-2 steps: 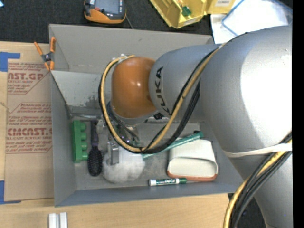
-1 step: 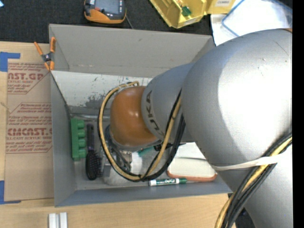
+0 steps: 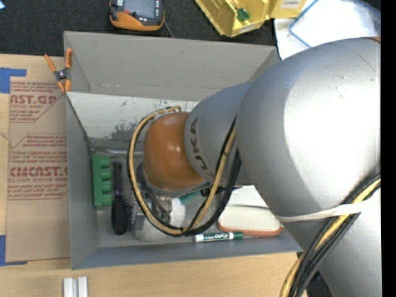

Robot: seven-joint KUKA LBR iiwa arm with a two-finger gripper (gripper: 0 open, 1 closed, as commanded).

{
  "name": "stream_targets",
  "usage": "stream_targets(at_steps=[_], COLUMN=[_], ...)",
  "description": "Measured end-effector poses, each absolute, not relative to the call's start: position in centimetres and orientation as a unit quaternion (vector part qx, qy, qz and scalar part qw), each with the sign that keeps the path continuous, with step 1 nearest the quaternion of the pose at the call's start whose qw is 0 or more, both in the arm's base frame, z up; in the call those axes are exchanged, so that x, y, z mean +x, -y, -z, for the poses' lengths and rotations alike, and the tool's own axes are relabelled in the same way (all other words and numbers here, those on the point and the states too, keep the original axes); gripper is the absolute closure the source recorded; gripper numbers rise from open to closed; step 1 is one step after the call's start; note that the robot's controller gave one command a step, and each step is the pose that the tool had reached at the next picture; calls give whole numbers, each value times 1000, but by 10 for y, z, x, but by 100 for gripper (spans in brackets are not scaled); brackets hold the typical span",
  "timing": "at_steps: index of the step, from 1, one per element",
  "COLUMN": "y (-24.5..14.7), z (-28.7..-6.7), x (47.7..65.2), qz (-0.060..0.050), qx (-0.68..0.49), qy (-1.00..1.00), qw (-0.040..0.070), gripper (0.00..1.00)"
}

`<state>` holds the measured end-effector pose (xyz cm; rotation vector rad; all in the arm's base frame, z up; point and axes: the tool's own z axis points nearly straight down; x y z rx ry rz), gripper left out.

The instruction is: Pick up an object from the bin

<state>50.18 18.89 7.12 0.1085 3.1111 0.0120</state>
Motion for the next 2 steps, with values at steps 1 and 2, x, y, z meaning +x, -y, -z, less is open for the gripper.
stream_targets(at_steps=[1, 2], y=[-184, -185], z=[-166, -193], x=[497, 496], qz=[-3, -3], qx=[36, 32], qy=[-999, -999], qw=[11, 12], gripper=[100, 100])
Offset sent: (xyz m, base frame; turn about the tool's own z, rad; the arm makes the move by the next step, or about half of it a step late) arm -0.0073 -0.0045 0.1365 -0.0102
